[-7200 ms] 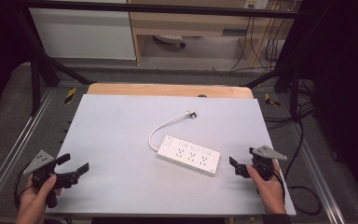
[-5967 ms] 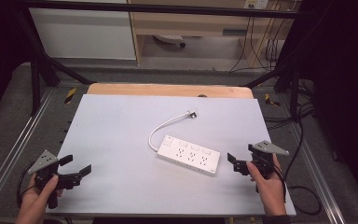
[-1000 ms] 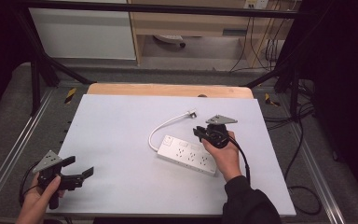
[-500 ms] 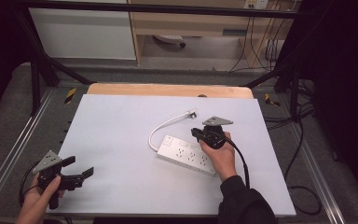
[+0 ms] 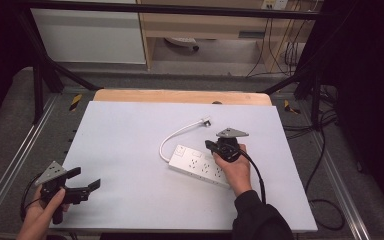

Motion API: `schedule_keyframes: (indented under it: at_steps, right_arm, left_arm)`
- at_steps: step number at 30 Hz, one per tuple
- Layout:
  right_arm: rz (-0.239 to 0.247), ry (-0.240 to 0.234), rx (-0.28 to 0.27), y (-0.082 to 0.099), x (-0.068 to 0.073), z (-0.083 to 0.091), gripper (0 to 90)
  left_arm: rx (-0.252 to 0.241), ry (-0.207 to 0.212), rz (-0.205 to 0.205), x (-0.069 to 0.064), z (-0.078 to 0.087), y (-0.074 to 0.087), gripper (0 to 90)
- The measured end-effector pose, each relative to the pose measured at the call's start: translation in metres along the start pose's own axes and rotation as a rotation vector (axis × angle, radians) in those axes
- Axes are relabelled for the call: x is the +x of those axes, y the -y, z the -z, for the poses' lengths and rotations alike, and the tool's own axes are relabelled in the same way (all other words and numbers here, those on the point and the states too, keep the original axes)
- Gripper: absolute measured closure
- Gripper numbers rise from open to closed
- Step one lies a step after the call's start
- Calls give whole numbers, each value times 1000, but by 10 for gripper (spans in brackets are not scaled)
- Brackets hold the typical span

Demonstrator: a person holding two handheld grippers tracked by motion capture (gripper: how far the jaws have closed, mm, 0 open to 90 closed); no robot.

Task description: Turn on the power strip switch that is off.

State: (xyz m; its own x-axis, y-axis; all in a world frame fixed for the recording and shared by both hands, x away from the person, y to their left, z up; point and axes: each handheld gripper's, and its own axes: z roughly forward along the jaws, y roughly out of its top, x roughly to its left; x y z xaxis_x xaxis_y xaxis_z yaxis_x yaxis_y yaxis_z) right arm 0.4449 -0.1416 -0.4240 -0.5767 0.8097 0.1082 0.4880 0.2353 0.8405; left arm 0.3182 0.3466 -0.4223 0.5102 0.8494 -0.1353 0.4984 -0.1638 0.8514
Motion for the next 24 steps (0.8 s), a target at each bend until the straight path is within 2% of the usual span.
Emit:
schedule_keyframes:
  at_steps: [11,24]
  right_arm:
    - [4,-2,-2,2,4,-4,900]
    - [13,6,36,6,6,-4,900]
  left_arm:
    - [2,0,-1,0,0,0,70]
    - [3,2,0,0,0,0,70]
